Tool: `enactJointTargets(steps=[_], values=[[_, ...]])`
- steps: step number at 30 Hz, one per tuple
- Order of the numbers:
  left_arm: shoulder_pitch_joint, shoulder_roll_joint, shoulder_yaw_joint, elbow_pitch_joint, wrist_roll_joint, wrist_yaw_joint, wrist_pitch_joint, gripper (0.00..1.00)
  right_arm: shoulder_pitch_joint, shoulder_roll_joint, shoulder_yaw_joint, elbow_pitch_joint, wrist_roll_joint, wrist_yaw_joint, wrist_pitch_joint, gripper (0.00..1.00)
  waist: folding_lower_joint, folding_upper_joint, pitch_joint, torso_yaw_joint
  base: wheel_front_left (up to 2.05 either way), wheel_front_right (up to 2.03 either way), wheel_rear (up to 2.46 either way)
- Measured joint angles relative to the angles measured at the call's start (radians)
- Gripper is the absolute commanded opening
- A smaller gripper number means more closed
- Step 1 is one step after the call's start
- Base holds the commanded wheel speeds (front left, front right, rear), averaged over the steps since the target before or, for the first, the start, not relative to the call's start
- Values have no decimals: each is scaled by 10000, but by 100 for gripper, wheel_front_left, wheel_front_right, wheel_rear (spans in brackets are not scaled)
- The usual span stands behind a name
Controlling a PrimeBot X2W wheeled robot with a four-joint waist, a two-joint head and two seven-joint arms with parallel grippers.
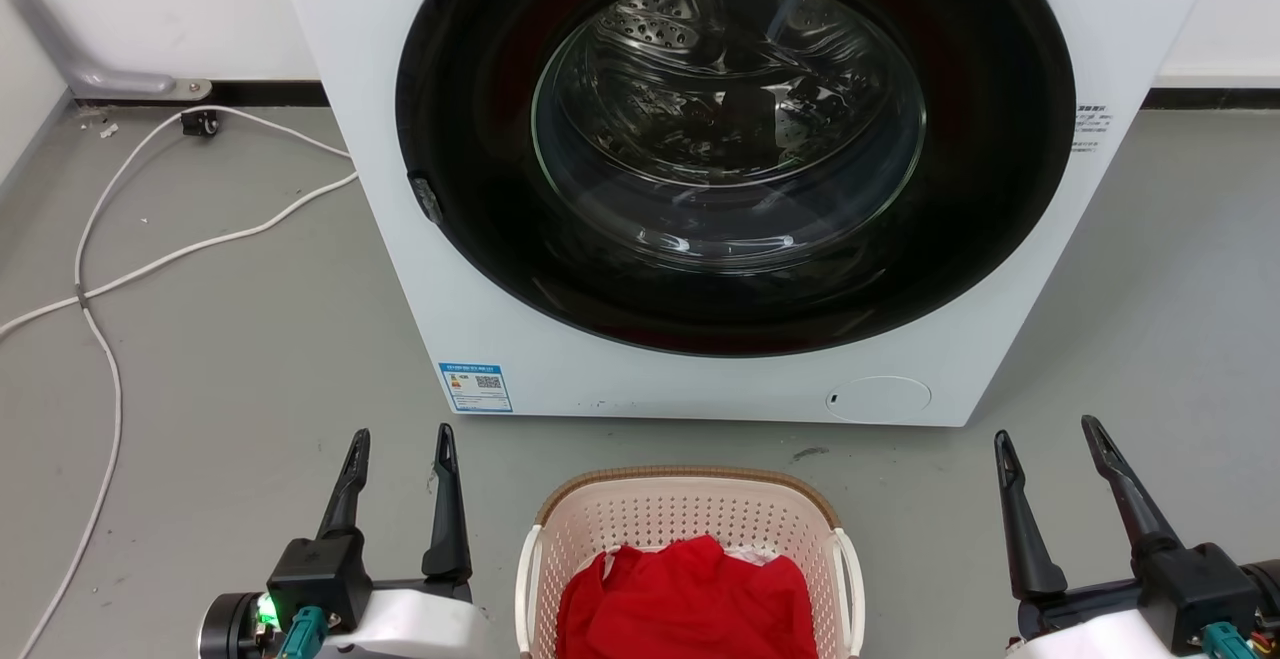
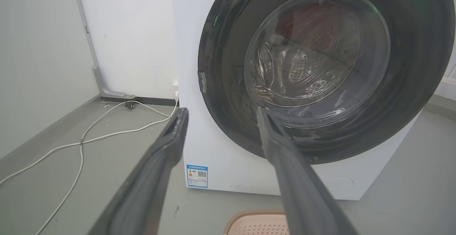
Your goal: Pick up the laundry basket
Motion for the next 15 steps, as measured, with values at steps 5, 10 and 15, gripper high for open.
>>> enactJointTargets(steps=[5, 10, 15], values=[[35, 0, -12, -4, 65, 2, 0, 100, 1, 0, 19, -2, 15, 0, 0, 100, 0, 0, -8, -5, 0, 0, 0], [35, 0, -12, -8, 86, 40, 0, 100, 3, 0, 29, -6, 15, 0, 0, 100, 0, 0, -1, -3, 0, 0, 0], [35, 0, -10, -8, 102, 40, 0, 100, 4, 0, 40, -17, 13, 0, 0, 100, 0, 0, 25, 2, 0, 0, 0]])
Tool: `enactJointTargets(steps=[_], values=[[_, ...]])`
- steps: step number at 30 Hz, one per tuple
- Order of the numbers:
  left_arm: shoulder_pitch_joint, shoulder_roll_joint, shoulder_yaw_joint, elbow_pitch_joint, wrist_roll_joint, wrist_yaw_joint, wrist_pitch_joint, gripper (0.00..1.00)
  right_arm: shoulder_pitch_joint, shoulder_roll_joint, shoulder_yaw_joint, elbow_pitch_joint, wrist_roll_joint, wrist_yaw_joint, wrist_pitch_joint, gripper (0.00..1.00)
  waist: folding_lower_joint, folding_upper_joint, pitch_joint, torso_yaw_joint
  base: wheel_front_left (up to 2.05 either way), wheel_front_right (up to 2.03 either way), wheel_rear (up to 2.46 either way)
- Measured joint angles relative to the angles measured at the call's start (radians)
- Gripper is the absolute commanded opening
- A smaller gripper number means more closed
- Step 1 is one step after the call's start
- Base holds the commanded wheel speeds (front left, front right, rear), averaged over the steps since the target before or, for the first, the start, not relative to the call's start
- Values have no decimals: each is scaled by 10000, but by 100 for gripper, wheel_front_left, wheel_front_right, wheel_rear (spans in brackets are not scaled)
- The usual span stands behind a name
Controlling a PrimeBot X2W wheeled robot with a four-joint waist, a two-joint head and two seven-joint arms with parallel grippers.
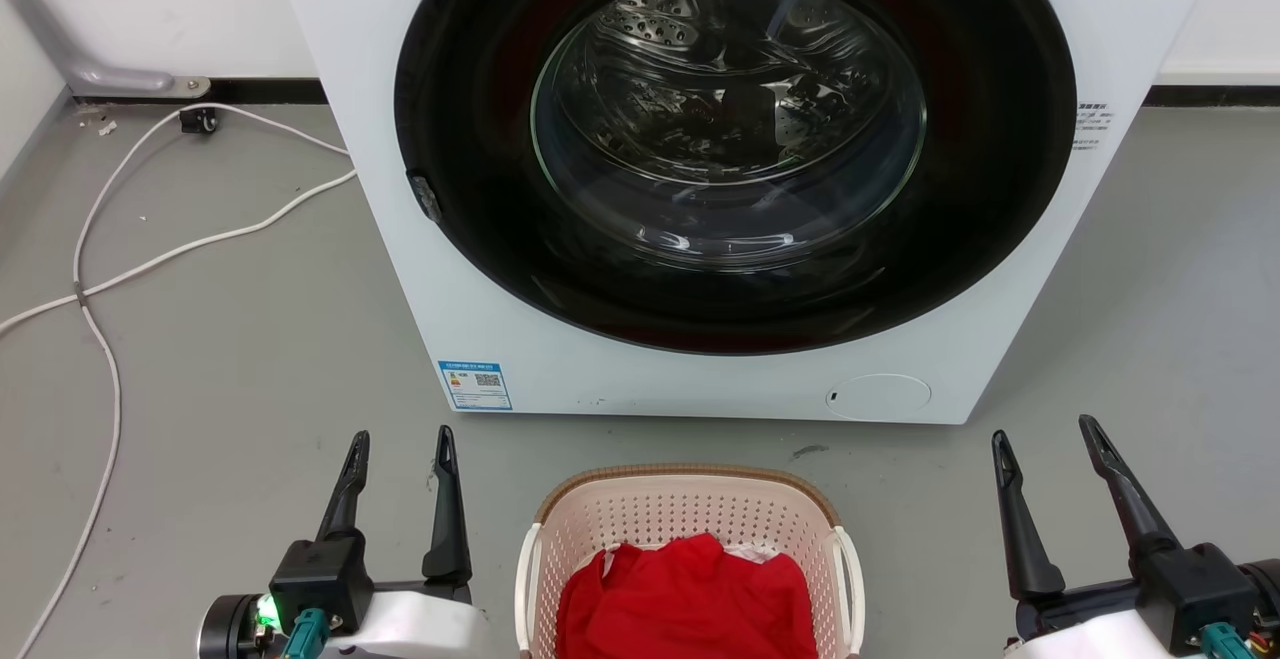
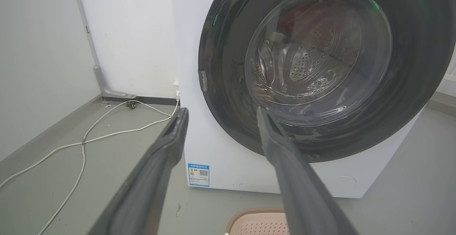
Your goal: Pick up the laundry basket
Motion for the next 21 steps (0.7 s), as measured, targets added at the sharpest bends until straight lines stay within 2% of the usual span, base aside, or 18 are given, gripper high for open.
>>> enactJointTargets(steps=[7, 12, 21], values=[[-68, 0, 81, 86, 81, -105, 0, 100, -23, 0, 50, 0, -19, 0, 0, 100, 0, 0, 139, -13, 0, 0, 0], [-749, 0, 125, 326, 395, -334, -2, 100, -546, -2, 59, 94, -94, 0, 0, 100, 0, 0, 526, 10, 0, 0, 0], [-2994, 178, 104, 2021, 876, -951, -2, 100, -2429, -8, 389, 1779, -656, 2, 0, 100, 1, -1, 1941, 109, 0, 0, 0]])
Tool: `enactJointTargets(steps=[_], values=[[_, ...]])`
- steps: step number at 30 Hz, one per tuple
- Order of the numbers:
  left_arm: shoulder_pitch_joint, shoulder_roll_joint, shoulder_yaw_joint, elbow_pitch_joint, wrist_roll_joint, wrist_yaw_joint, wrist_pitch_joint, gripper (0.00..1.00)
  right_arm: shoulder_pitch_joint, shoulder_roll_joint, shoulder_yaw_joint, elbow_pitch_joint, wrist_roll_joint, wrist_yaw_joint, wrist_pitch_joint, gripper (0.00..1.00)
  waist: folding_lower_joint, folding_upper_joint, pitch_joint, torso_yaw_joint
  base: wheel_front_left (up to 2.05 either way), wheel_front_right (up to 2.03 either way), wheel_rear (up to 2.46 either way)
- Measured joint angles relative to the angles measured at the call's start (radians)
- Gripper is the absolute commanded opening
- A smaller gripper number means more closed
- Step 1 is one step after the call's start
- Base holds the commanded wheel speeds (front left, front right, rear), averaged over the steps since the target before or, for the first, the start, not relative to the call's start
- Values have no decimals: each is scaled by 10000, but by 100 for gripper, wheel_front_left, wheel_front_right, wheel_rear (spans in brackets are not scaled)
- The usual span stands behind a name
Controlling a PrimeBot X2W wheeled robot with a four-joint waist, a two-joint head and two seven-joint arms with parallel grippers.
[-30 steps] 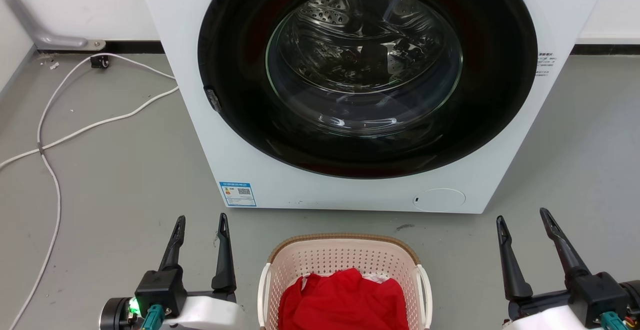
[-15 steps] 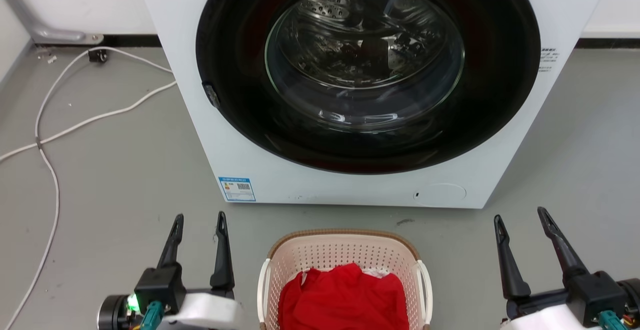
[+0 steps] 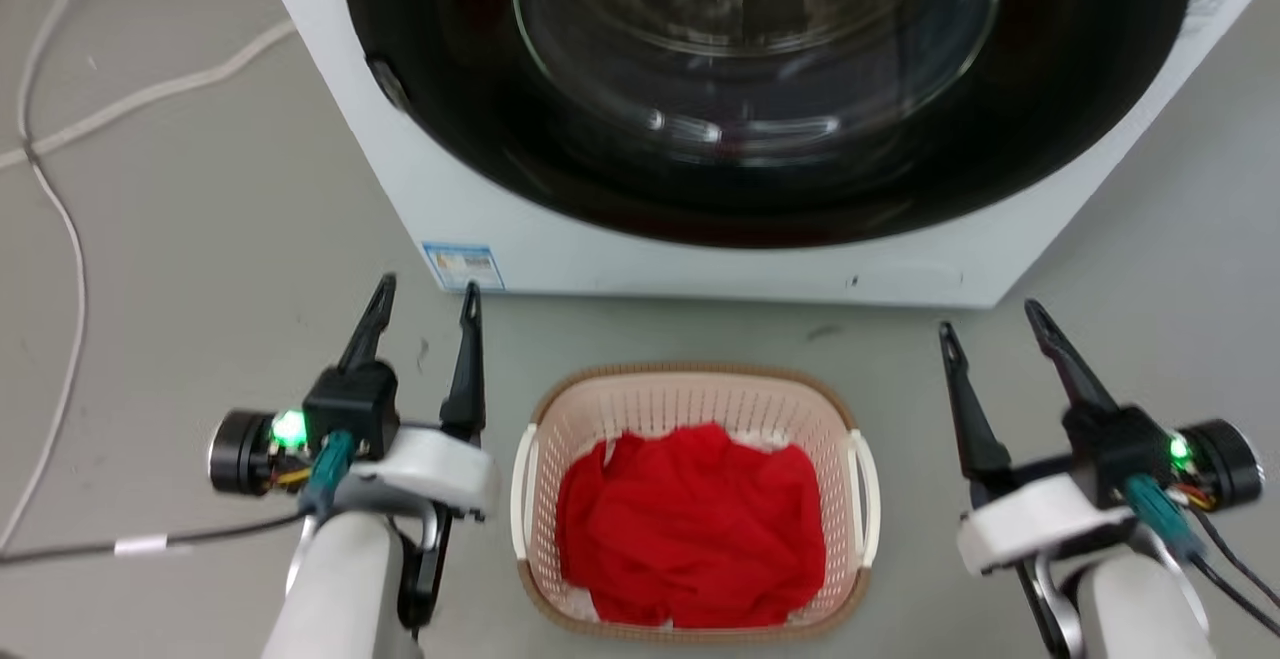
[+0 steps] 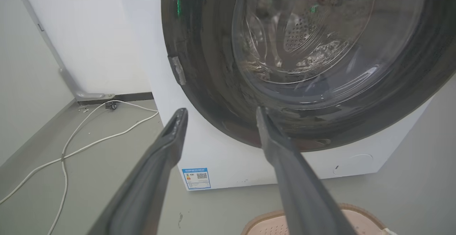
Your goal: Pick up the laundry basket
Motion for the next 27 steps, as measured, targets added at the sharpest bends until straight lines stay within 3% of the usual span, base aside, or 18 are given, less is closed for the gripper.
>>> enactJointTargets(steps=[12, 27], values=[[-2192, 184, -282, 2598, 190, -541, 0, 100, -2350, -4, 389, 3415, -648, 0, 0, 100, 2, 0, 2237, -63, 0, 0, 0], [-4011, 215, -403, 6084, 52, -782, 0, 100, -4594, -4, 591, 7273, -773, 2, 0, 100, 1, 0, 4427, -229, 0, 0, 0]])
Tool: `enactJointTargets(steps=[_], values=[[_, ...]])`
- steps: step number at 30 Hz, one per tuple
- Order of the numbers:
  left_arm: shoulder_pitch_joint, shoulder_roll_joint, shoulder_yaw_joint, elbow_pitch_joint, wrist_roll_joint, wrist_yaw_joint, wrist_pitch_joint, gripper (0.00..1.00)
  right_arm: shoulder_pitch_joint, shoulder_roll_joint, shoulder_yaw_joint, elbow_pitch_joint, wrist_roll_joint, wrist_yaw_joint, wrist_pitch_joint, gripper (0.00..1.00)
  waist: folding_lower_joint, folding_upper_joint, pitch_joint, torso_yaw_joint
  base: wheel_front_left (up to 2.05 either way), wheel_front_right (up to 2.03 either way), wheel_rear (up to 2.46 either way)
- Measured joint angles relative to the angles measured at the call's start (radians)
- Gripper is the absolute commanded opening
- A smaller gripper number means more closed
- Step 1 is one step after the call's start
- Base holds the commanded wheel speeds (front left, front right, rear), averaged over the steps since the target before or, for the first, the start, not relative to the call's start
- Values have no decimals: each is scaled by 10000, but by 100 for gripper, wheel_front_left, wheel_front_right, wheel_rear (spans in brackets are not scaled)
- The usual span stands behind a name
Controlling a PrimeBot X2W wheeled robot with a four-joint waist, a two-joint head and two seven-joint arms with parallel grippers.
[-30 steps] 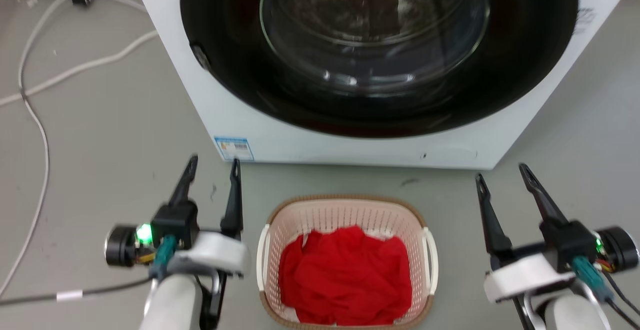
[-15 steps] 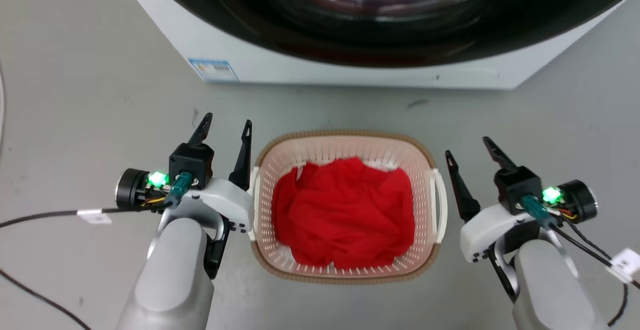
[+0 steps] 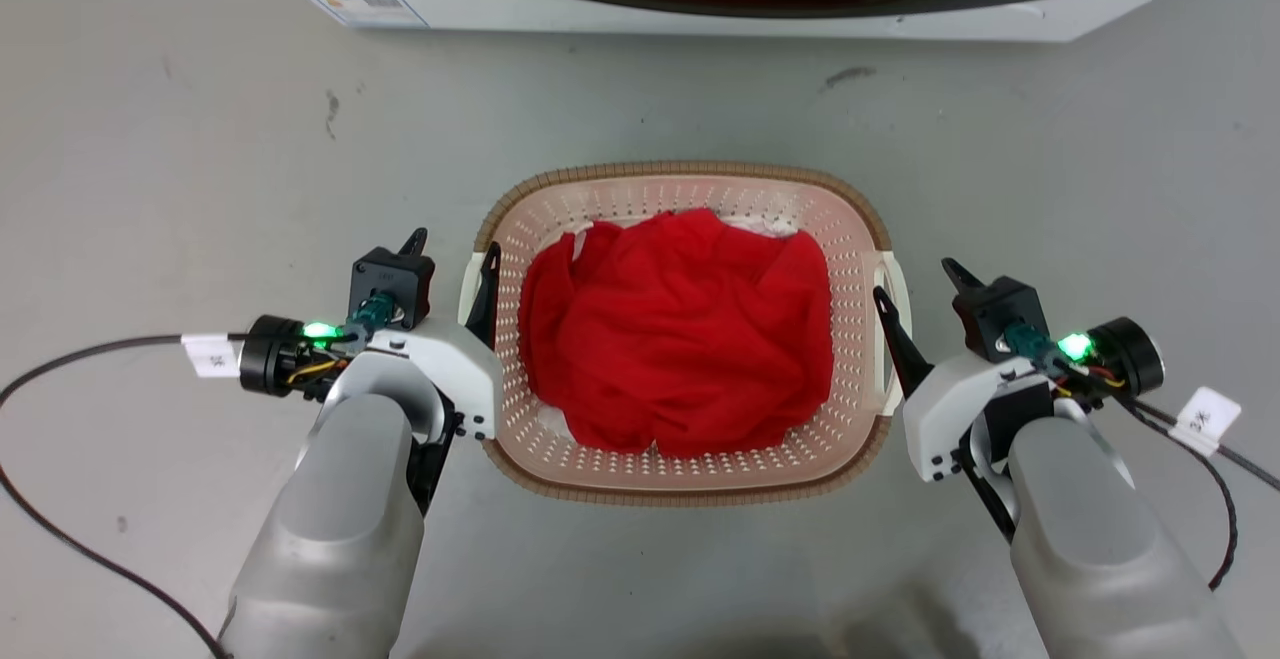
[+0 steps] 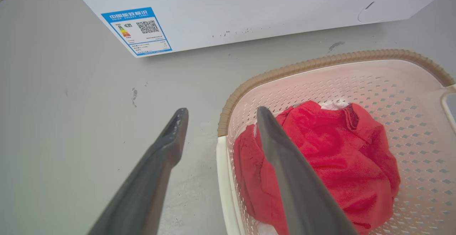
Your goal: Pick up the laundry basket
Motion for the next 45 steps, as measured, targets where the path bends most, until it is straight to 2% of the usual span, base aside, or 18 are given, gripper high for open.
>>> enactJointTargets(steps=[17, 29, 30, 31, 32, 33, 45], values=[[-1545, -107, -623, 3016, 123, -31, 0, 100, -1593, 2, 750, 2826, 995, -2, 84, 100, -1, 0, 1394, 63, 0, 0, 0], [-1847, -290, -1041, 3896, -10, -201, 318, 100, -1865, 0, 1241, 3588, 1576, -2, 98, 100, -1, -1, 1669, 54, 0, 0, 0], [-1868, -297, -1070, 3916, -21, -203, 366, 100, -1865, -2, 1273, 3636, 1595, -2, 153, 89, -2, 0, 1676, 60, 0, 0, 0], [-1878, -305, -1085, 3933, -71, -207, 445, 100, -1865, -2, 1281, 3649, 1628, -2, 163, 25, -2, 0, 1678, 64, 0, 0, 0], [-1879, -309, -1126, 3956, -79, -217, 541, 41, -1871, 0, 1279, 3653, 1668, 0, 161, 0, -1, 0, 1675, 64, 0, 0, 0], [-1879, -313, -1166, 3973, -75, -188, 546, 0, -1893, -2, 1313, 3674, 1668, -2, 161, 0, -2, 0, 1669, 71, 0, 0, 0], [-1709, -330, -1300, 4056, -347, -174, 696, 0, -1865, -27, 1536, 3931, 1881, -21, 291, 0, -2, 0, 1083, 139, 0, 0, 0]])
